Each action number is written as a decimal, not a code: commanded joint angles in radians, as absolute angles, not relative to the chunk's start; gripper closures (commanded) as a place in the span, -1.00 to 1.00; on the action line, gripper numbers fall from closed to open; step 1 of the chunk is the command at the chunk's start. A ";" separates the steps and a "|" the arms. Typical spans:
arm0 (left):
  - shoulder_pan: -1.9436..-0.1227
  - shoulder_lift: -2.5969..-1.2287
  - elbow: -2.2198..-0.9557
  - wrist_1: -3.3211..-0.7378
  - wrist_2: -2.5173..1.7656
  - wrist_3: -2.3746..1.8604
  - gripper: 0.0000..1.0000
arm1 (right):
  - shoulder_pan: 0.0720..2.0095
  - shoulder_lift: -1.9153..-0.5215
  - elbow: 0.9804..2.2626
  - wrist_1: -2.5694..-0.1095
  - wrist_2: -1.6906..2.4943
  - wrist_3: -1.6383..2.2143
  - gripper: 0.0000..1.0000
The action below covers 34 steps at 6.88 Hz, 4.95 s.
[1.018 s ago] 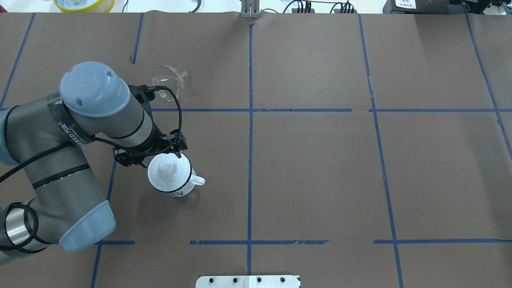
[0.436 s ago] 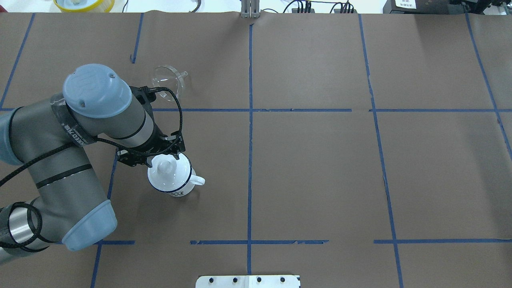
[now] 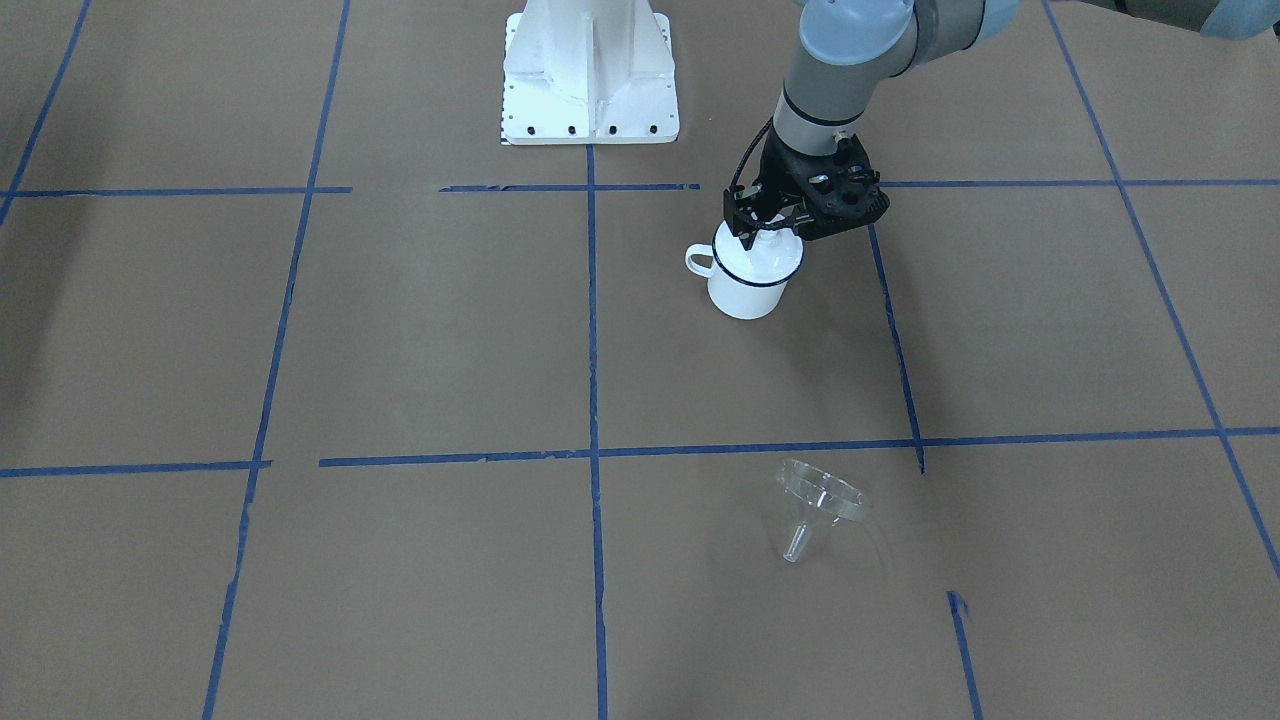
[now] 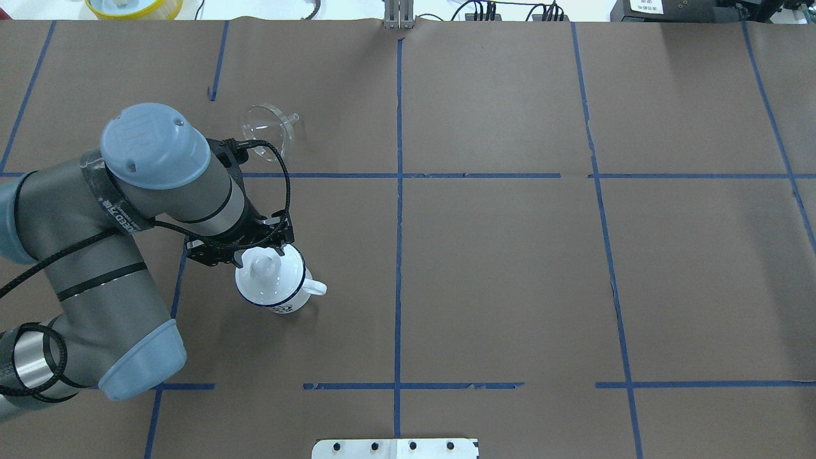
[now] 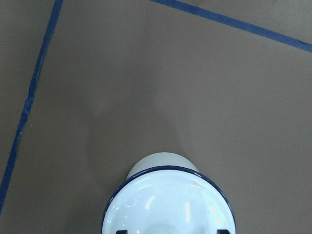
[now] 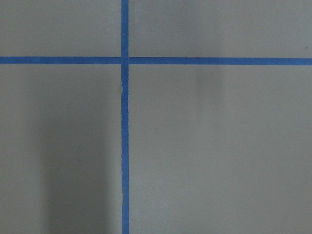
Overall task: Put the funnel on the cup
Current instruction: 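Close the left gripper on the lid knob and lift it, then carry the lid beside the mug toward the robot and lower it, then open the left gripper to release the lid on the table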
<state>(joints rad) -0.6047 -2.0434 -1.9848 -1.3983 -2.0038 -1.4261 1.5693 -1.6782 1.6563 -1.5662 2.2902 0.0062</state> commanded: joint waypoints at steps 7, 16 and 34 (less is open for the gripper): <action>-0.601 -2.043 -2.006 -1.390 -2.010 -1.427 1.00 | 1.569 -1.678 1.657 -1.566 2.290 0.006 -1.00; -0.585 -1.758 -2.159 -1.455 -2.028 -1.457 1.00 | 1.569 -1.678 1.657 -1.566 2.290 0.006 -1.00; -0.929 -1.784 -1.995 -1.692 -2.137 -1.467 -0.99 | 1.569 -1.678 1.657 -1.566 2.290 0.006 -1.00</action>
<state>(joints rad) -0.8931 -1.6726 -2.0868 -1.6865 -2.1270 -1.4169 1.5693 -1.6781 1.6556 -1.5661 2.2902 0.0061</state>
